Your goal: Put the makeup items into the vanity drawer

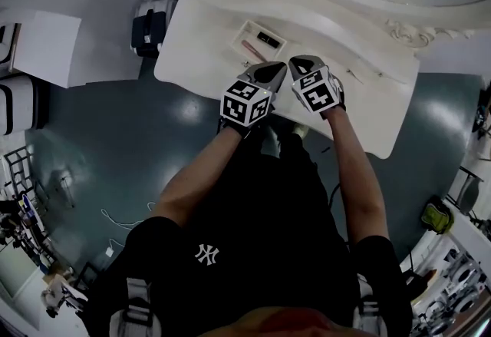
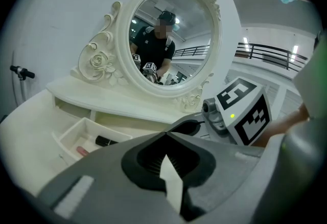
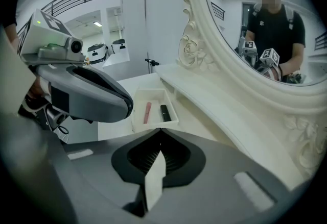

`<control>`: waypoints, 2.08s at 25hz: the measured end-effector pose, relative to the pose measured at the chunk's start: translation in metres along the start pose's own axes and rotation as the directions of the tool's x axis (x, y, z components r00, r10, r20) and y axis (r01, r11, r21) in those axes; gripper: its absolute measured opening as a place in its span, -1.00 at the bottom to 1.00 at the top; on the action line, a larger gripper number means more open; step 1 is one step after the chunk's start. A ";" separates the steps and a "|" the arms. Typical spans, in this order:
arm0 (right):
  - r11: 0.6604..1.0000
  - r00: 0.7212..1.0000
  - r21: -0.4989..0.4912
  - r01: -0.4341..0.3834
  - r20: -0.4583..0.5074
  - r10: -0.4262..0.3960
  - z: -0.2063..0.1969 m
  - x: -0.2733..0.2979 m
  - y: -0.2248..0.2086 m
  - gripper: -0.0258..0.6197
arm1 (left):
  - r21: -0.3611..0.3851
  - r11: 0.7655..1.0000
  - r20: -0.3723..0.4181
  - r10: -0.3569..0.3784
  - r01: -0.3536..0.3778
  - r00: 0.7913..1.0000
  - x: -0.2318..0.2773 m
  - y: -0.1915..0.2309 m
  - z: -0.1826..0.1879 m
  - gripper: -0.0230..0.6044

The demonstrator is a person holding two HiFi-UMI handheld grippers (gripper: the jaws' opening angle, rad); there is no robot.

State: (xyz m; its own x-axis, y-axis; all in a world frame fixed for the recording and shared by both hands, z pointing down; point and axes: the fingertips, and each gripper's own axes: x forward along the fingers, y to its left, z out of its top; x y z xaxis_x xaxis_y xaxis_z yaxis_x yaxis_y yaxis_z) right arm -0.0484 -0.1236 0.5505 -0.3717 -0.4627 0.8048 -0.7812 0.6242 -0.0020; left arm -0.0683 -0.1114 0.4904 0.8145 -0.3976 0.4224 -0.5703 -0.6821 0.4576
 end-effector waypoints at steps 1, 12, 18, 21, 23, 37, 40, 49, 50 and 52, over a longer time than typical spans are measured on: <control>1.000 1.000 0.004 0.004 0.002 -0.004 -0.004 -0.005 -0.002 -0.85 | 0.004 1.000 -0.003 -0.007 0.007 1.000 0.003 -0.006 -0.001 -0.93; 0.996 0.998 0.071 0.052 0.029 -0.054 -0.061 -0.060 -0.026 -0.85 | 0.048 0.995 -0.052 -0.086 0.089 0.995 0.044 -0.070 -0.015 -0.93; 0.987 0.996 0.139 0.083 0.012 -0.086 -0.108 -0.087 -0.041 -0.85 | 0.099 0.984 -0.112 -0.135 0.146 0.985 0.076 -0.109 -0.031 -0.93; 0.982 0.995 0.166 0.095 0.009 -0.098 -0.130 -0.102 -0.051 -0.85 | 0.128 0.978 -0.140 -0.150 0.168 0.979 0.095 -0.126 -0.036 -0.93; 0.978 0.994 0.184 0.101 0.009 -0.105 -0.145 -0.109 -0.058 -0.85 | 0.148 0.973 -0.158 -0.156 0.179 0.975 0.109 -0.135 -0.040 -0.93; 0.953 0.991 0.295 0.072 0.086 -0.102 -0.194 -0.120 -0.116 -0.85 | 0.452 0.867 -0.335 -0.053 0.210 0.941 0.203 -0.137 -0.060 -0.93; 0.948 0.991 0.313 0.052 0.099 -0.087 -0.199 -0.115 -0.121 -0.85 | 0.553 0.794 -0.403 -0.012 0.253 0.915 0.217 -0.131 -0.074 -0.84; 0.934 0.992 0.356 0.019 0.111 -0.063 -0.212 -0.109 -0.139 -0.85 | 0.691 0.611 -0.538 0.077 0.386 0.840 0.247 -0.114 -0.098 -0.61; 0.933 0.992 0.359 0.019 0.110 -0.062 -0.213 -0.107 -0.141 -0.85 | 0.696 0.594 -0.550 0.078 0.404 0.831 0.249 -0.112 -0.100 -0.61; 0.931 0.992 0.366 0.018 0.109 -0.062 -0.213 -0.105 -0.144 -0.85 | 0.694 0.571 -0.574 0.071 0.439 0.816 0.253 -0.111 -0.104 -0.61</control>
State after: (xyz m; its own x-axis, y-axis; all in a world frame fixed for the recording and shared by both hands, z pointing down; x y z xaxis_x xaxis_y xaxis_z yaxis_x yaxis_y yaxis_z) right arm 0.2100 -0.0309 0.5928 -0.3751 -0.5663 0.7339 -0.9170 0.3423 -0.2045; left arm 0.1900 -0.0728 0.6284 0.5631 -0.0205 0.8261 0.1053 -0.9898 -0.0964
